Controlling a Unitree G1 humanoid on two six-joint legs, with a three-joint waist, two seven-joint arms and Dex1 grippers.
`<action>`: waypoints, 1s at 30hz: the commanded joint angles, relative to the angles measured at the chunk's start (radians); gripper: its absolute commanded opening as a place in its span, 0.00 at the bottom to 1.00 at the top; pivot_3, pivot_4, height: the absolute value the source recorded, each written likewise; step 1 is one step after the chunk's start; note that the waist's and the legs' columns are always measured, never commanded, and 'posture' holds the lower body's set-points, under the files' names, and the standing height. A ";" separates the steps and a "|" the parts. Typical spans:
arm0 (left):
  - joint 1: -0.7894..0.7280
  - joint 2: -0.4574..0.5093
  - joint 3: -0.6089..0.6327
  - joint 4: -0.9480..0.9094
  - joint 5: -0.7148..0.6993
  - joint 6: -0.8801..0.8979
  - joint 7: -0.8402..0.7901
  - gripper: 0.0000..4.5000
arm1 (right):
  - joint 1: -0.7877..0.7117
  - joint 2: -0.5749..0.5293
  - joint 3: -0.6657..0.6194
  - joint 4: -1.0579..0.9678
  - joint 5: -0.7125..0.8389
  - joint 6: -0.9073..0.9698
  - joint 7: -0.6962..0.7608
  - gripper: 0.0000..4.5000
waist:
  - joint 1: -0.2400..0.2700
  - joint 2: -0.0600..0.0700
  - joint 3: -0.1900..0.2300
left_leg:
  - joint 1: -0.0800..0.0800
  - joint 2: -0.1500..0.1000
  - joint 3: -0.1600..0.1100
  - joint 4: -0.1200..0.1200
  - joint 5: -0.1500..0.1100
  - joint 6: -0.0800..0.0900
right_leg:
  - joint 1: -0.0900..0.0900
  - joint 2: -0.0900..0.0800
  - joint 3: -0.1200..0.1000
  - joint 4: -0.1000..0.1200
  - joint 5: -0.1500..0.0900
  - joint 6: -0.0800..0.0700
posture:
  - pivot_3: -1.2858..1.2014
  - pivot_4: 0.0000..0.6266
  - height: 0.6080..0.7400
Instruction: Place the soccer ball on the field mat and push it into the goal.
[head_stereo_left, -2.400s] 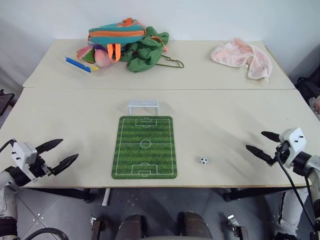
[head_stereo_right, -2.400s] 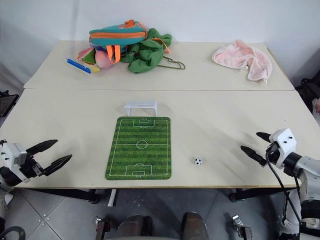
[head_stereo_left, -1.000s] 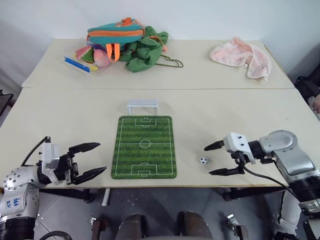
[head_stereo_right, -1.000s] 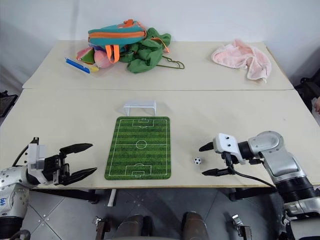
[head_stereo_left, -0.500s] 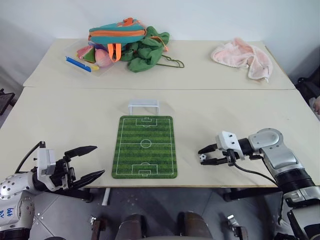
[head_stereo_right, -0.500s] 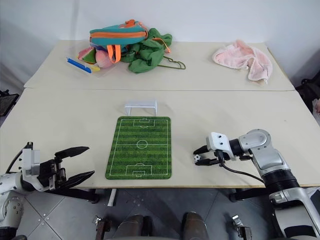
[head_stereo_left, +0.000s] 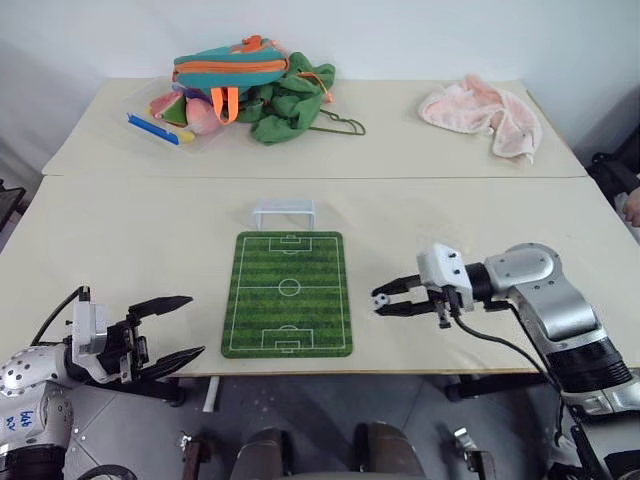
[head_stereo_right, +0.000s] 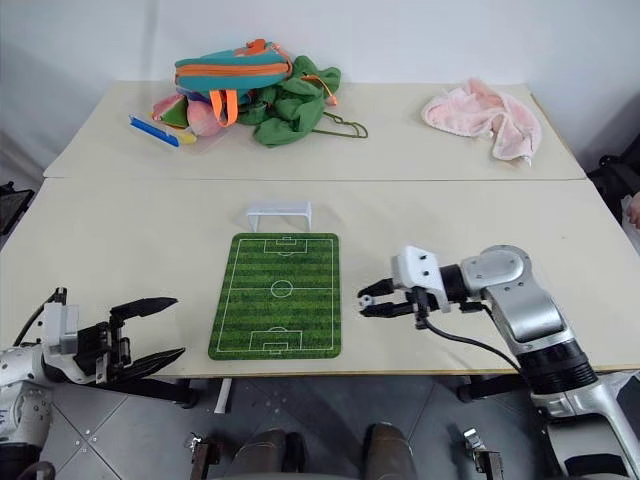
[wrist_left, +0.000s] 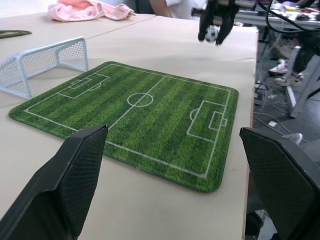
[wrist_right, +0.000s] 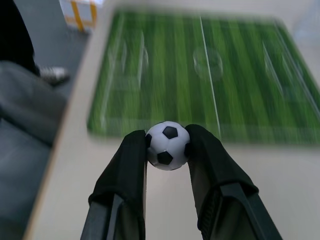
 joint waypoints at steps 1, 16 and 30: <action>-0.049 -0.006 0.008 0.089 -0.021 -0.041 -0.087 1.00 | -0.053 0.078 0.121 -0.045 -0.048 0.096 -0.051 0.19 | 0.000 0.000 0.000 | 0.000 -0.002 0.000 0.000 0.000 0.000 | 0.000 0.000 0.000 0.001 0.000 0.000 | 0.52 0.24 1.00; -0.043 0.076 -0.062 0.209 -0.043 -0.126 -0.142 1.00 | -0.194 0.324 0.304 0.241 -0.198 -0.028 -0.073 0.19 | -0.006 -0.001 0.000 | -0.002 -0.004 -0.002 0.001 0.000 0.000 | -0.001 -0.001 -0.003 0.002 0.000 0.000 | 0.52 0.24 1.00; -0.012 0.053 -0.036 0.174 -0.039 -0.135 -0.115 1.00 | -0.205 0.379 0.319 0.326 -0.255 -0.074 -0.039 0.19 | -0.020 -0.001 0.000 | -0.002 -0.004 -0.003 0.001 0.000 0.000 | -0.001 -0.001 -0.004 0.003 0.000 0.000 | 0.52 0.24 1.00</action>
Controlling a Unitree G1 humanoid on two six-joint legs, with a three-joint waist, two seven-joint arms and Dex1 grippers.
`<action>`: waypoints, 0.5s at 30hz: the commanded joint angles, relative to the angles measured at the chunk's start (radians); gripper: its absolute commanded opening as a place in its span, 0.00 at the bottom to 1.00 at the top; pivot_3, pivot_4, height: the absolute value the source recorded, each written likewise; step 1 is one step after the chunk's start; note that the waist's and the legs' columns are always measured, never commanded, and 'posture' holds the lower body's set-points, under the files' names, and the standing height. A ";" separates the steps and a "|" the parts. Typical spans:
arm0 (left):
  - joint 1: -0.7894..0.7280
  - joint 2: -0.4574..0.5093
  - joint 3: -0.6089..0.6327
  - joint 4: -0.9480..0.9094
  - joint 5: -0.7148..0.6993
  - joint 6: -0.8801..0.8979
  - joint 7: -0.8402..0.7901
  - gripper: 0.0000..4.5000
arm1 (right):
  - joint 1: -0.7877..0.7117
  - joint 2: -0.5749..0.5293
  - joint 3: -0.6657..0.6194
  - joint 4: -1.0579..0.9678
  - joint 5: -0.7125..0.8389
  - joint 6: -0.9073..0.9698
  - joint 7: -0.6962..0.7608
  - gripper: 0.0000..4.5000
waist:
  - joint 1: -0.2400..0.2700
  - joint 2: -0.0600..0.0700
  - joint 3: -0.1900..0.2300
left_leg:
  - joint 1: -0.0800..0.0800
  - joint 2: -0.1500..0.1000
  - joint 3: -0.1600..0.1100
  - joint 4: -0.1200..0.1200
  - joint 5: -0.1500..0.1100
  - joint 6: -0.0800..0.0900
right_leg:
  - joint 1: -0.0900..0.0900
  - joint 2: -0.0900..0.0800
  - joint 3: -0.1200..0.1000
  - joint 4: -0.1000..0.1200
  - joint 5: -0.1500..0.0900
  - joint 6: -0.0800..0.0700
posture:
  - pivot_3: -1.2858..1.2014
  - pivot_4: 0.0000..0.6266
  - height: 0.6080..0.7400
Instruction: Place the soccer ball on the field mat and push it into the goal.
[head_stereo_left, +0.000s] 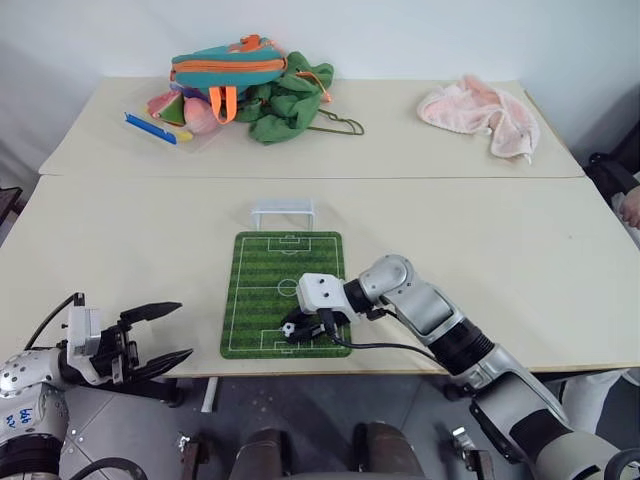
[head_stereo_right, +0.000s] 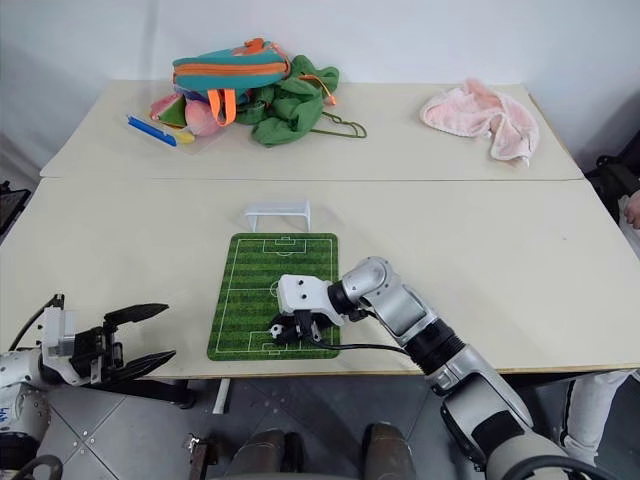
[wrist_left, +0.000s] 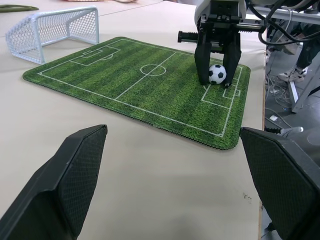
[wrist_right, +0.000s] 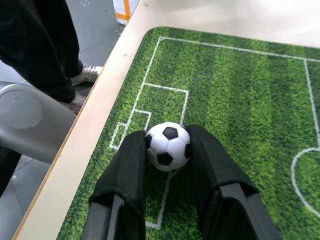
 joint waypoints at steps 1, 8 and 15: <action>0.010 -0.002 0.025 -0.033 -0.018 -0.015 -0.082 1.00 | -0.012 0.015 0.011 -0.012 -0.005 -0.021 0.011 0.19 | -0.004 0.000 0.000 | 0.000 0.000 0.000 0.000 0.000 0.000 | 0.000 0.000 0.000 0.000 0.000 0.000 | 0.52 0.24 1.00; 0.001 -0.010 0.024 -0.032 -0.011 -0.021 -0.059 1.00 | -0.007 0.022 0.010 -0.003 -0.016 -0.038 0.018 0.60 | -0.010 0.000 0.000 | 0.000 0.000 0.000 0.000 0.000 0.000 | 0.000 0.000 0.000 0.000 0.000 0.000 | 0.52 0.24 1.00; -0.013 -0.015 0.022 -0.026 -0.007 -0.019 -0.049 1.00 | -0.014 0.025 -0.003 -0.018 -0.009 -0.041 0.022 0.60 | -0.010 0.000 0.000 | 0.000 0.000 0.000 0.000 0.000 0.000 | 0.000 0.000 0.000 0.000 0.000 0.000 | 0.52 0.24 1.00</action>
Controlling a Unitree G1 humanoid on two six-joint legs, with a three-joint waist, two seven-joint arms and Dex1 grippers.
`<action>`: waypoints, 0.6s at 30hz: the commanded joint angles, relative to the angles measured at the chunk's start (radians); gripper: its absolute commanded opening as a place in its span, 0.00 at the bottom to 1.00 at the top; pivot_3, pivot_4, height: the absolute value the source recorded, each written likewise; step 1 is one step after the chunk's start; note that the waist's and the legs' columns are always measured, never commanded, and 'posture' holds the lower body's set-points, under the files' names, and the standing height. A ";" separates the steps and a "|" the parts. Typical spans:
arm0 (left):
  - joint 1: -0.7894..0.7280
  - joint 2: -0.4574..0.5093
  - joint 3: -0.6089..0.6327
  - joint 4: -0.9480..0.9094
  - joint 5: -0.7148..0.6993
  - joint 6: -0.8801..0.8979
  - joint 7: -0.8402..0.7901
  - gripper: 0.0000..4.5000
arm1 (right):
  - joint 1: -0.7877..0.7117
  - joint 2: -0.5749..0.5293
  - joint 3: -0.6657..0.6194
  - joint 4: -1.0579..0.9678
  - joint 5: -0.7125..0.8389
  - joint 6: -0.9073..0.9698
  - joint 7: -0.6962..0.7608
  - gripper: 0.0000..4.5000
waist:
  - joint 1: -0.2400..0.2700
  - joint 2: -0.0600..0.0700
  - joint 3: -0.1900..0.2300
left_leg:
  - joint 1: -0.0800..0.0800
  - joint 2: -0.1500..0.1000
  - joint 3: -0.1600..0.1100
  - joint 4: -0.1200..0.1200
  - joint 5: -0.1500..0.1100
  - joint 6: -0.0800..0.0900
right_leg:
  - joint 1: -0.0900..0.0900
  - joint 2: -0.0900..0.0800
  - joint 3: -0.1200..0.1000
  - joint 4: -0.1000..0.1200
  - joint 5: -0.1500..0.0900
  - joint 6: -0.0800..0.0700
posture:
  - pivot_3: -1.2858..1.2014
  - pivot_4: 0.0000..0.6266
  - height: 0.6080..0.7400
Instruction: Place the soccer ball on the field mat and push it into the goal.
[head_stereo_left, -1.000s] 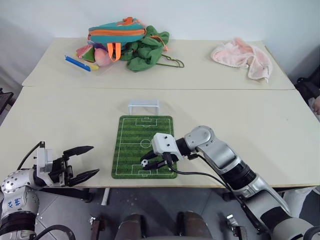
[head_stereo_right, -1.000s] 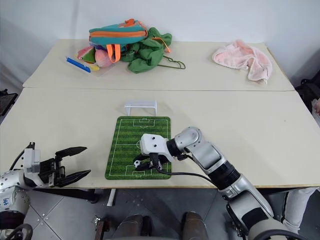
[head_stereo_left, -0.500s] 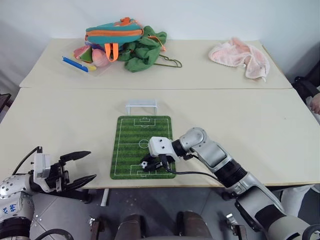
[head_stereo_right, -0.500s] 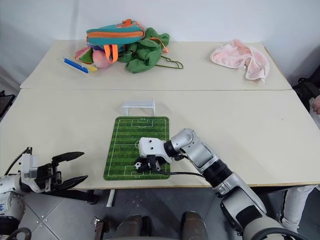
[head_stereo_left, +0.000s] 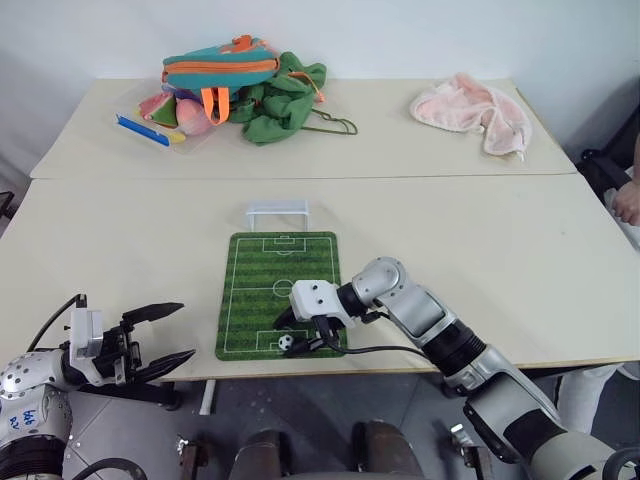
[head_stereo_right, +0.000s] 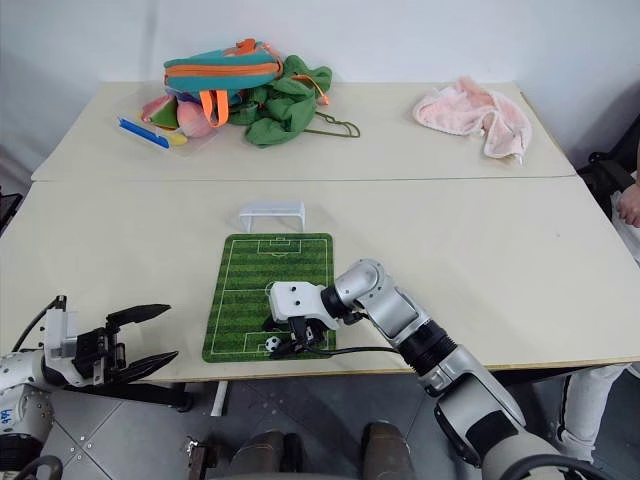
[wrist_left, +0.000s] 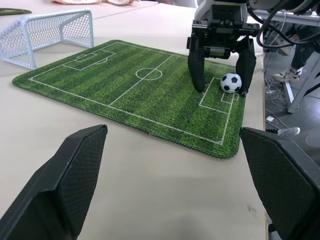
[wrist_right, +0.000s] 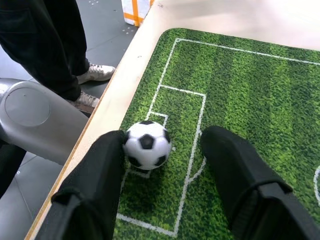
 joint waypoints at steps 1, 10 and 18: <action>-0.005 -0.004 0.021 -0.021 -0.007 -0.010 -0.049 1.00 | -0.015 0.006 -0.016 -0.028 0.011 -0.011 0.002 0.60 | 0.000 0.000 0.000 | 0.000 0.000 0.000 0.000 0.000 0.000 | 0.000 0.000 0.000 0.000 0.000 0.000 | 0.52 0.24 1.00; -0.028 -0.008 0.019 -0.008 0.000 -0.010 -0.046 1.00 | -0.033 -0.008 -0.048 -0.130 0.029 0.015 -0.011 0.60 | 0.000 0.000 0.000 | 0.000 0.000 0.000 0.000 0.000 0.000 | 0.000 0.000 0.000 0.000 0.000 0.000 | 0.52 0.24 1.00; -0.033 0.000 0.024 0.000 -0.005 0.000 -0.060 1.00 | 0.044 -0.063 -0.103 -0.404 0.156 0.208 -0.012 0.31 | 0.004 0.000 0.000 | 0.000 0.000 -0.002 -0.001 0.000 0.000 | 0.000 0.000 -0.001 0.000 0.000 0.000 | 0.52 0.24 1.00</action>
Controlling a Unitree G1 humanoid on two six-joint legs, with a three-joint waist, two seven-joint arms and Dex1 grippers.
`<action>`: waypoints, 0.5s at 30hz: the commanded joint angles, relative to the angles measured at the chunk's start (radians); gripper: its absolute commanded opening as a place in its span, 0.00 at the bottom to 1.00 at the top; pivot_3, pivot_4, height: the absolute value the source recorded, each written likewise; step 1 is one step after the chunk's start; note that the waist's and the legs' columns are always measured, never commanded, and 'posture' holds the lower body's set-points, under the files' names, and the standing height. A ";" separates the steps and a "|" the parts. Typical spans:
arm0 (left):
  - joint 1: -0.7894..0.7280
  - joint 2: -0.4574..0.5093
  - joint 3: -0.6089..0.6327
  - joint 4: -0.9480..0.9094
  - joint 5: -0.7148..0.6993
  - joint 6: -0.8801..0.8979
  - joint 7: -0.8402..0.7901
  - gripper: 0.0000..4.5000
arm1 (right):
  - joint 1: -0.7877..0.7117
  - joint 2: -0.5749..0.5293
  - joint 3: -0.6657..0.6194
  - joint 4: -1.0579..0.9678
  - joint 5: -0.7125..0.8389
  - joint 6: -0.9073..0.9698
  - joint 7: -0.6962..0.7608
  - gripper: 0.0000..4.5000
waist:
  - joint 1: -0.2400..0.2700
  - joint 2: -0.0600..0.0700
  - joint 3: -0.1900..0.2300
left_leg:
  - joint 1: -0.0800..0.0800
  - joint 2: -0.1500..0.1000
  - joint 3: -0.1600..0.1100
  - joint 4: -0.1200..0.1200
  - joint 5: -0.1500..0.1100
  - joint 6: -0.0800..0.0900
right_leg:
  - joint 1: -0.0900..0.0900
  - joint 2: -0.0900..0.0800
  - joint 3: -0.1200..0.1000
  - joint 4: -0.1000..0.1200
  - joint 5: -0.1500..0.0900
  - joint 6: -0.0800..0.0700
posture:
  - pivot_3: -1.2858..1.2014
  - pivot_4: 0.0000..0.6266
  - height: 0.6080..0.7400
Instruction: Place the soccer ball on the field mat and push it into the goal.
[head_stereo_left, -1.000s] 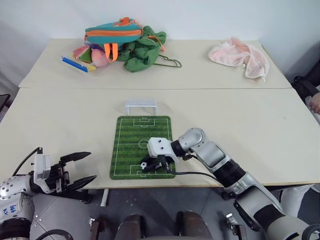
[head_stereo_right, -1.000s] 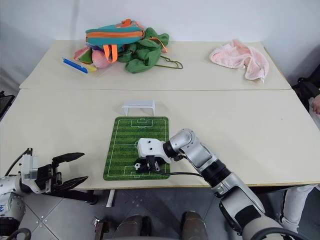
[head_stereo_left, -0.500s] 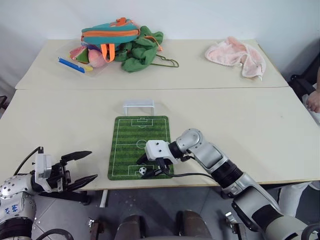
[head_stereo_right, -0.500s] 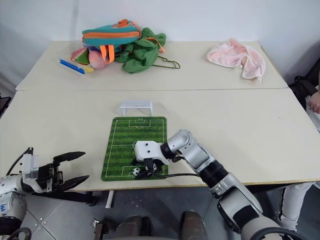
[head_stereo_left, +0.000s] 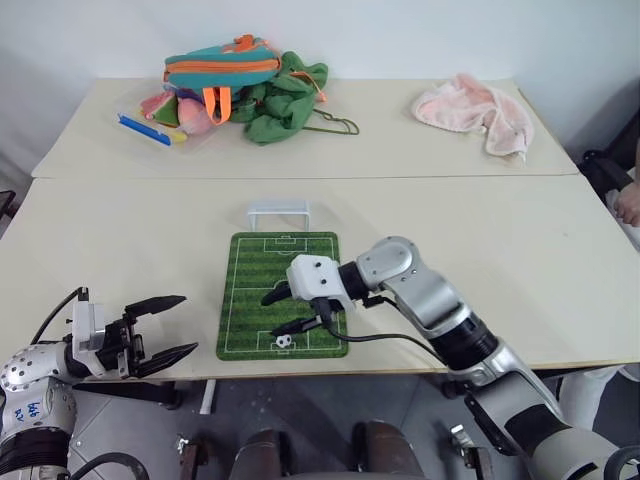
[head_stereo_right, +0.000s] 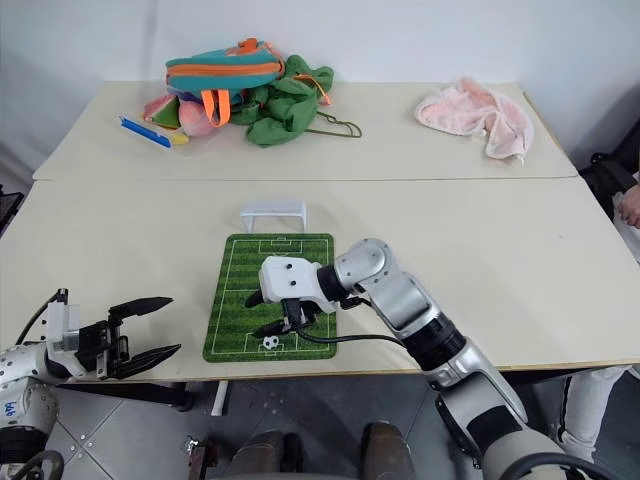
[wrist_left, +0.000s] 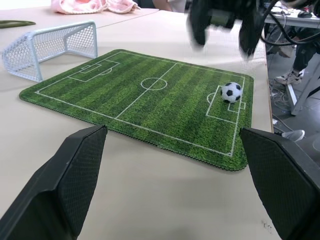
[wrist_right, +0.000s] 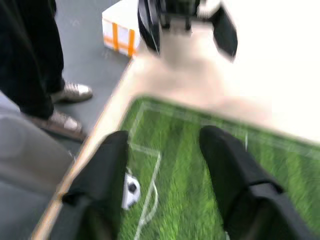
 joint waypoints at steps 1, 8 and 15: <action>0.006 0.008 0.025 -0.013 -0.015 0.005 -0.066 1.00 | 0.063 -0.027 0.009 -0.121 0.061 0.082 0.004 0.26 | 0.001 0.000 0.000 | 0.000 0.000 0.000 0.000 0.000 0.000 | 0.000 0.000 0.000 0.000 0.000 0.000 | 0.52 0.24 1.00; 0.034 0.020 0.032 -0.040 -0.029 0.033 -0.090 1.00 | 0.108 -0.023 0.037 -0.158 0.104 0.198 -0.036 0.01 | -0.003 0.000 0.000 | 0.000 0.000 0.001 0.000 0.000 0.000 | 0.000 0.000 0.000 0.000 0.000 0.000 | 0.52 0.24 1.00; 0.089 0.017 0.049 -0.110 -0.042 0.059 -0.080 1.00 | 0.158 0.011 0.100 -0.110 0.109 0.241 -0.072 0.01 | -0.001 -0.001 0.000 | 0.000 0.000 0.001 -0.001 0.000 0.000 | 0.000 0.000 0.000 -0.001 0.000 0.000 | 0.52 0.24 1.00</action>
